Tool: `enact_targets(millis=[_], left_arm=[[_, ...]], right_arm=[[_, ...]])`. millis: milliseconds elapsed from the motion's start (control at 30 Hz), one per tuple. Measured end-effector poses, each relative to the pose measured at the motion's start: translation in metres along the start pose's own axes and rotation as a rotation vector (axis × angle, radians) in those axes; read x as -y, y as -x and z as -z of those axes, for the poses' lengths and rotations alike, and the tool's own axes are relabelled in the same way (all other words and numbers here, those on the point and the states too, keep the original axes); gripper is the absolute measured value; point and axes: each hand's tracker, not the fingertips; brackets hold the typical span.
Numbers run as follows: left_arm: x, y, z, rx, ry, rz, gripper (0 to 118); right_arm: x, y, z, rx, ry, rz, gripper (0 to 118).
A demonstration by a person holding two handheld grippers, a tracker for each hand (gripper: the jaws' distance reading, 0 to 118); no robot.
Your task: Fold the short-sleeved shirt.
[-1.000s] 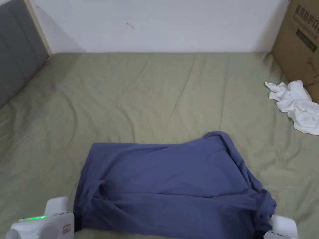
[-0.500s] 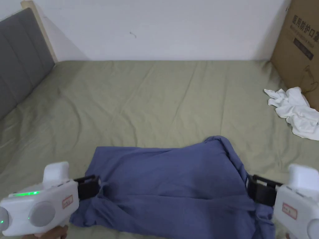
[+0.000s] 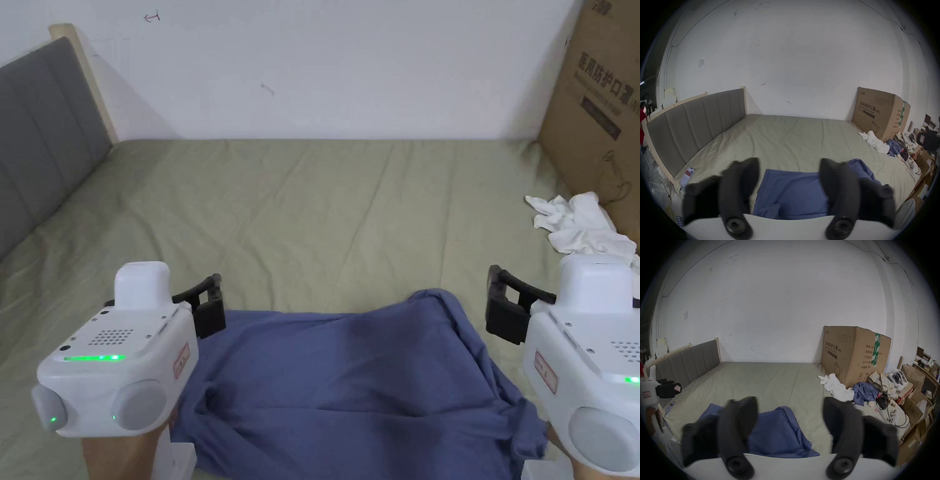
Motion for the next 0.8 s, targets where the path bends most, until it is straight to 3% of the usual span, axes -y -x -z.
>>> enact_targets(millis=[33,67,133,467,800], left_arm=[[0.001,-0.001,0.001,0.015,-0.005,0.008,17],[0.002,-0.003,0.005,0.028,0.004,0.008,9],[0.005,-0.005,0.008,0.043,0.014,0.009,3],[-0.001,0.019,0.067,0.064,0.144,-0.031,3],[0.009,0.072,0.204,0.042,0.413,-0.049,3]], right_arm=[[0.001,0.001,0.001,0.002,-0.003,-0.002,28],[0.003,0.001,0.003,0.003,-0.005,-0.002,9],[0.007,0.001,0.008,0.017,-0.021,-0.003,2],[0.015,0.000,0.044,-0.010,0.022,0.002,2],[0.020,0.005,0.102,-0.006,0.098,0.020,2]])
